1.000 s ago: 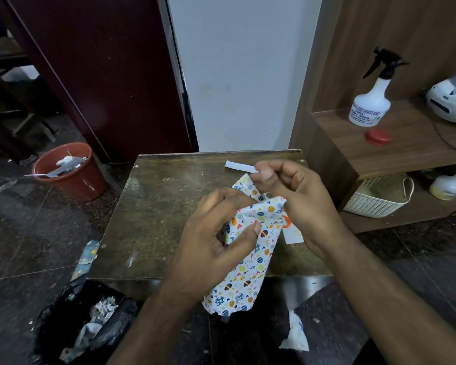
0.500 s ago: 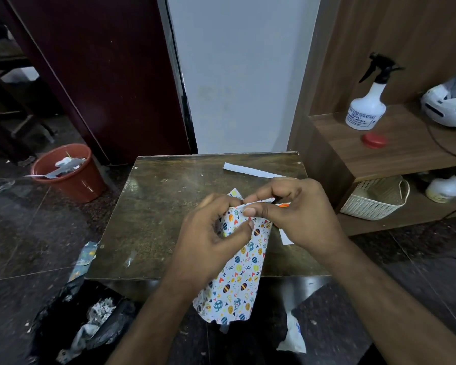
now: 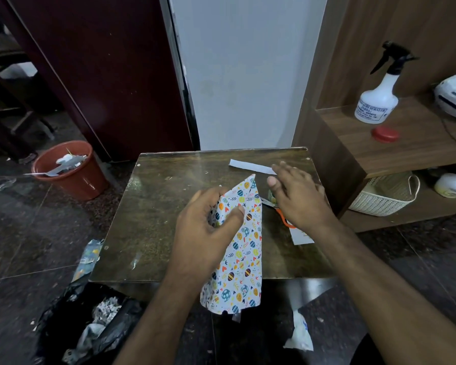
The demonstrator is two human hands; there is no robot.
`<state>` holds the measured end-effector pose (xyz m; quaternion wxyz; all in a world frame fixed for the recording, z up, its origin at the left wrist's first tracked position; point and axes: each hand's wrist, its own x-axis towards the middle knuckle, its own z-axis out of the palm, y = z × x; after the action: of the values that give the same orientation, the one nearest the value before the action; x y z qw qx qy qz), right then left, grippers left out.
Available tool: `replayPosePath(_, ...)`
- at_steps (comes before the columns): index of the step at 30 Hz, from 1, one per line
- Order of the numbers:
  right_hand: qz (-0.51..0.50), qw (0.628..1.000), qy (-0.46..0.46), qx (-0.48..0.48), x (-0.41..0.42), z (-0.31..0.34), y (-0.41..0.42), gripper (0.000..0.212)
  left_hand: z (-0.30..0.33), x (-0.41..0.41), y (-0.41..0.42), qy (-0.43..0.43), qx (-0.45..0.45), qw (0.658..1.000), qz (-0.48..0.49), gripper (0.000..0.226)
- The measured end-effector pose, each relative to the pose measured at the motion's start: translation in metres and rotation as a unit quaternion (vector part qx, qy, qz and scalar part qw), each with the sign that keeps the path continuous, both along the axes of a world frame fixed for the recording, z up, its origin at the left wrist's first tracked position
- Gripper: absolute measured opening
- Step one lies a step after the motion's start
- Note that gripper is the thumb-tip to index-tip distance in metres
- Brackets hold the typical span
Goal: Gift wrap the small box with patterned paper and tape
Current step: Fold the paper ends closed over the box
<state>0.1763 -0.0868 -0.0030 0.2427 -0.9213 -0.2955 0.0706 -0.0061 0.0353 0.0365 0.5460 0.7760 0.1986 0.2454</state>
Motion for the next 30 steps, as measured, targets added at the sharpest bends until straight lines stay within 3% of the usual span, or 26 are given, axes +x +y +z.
replayPosePath(3, 0.014, 0.997, 0.002, -0.071, -0.002, -0.007, 0.008, 0.064, 0.001, 0.001, 0.002, -0.009, 0.004, 1.0, 0.005, 0.008)
replayPosePath(9, 0.006, 0.994, -0.019, -0.108, 0.001, -0.018, 0.012, 0.072, 0.002, 0.0, 0.006, -0.009, 0.001, 1.0, 0.014, 0.013)
replayPosePath(17, 0.007, 0.992, -0.052, -0.114, 0.0, -0.01, 0.007, 0.066, 0.005, -0.004, 0.009, -0.021, 0.006, 0.999, 0.031, 0.009)
replayPosePath(21, -0.009, 0.996, -0.068, -0.06, 0.005, -0.01, -0.001, 0.059, 0.006, -0.001, 0.006, -0.024, -0.007, 0.999, 0.038, 0.012)
replayPosePath(30, 0.015, 0.996, -0.022, -0.086, 0.02, -0.016, 0.012, 0.077, 0.004, 0.006, 0.003, -0.026, -0.005, 0.999, 0.033, 0.015)
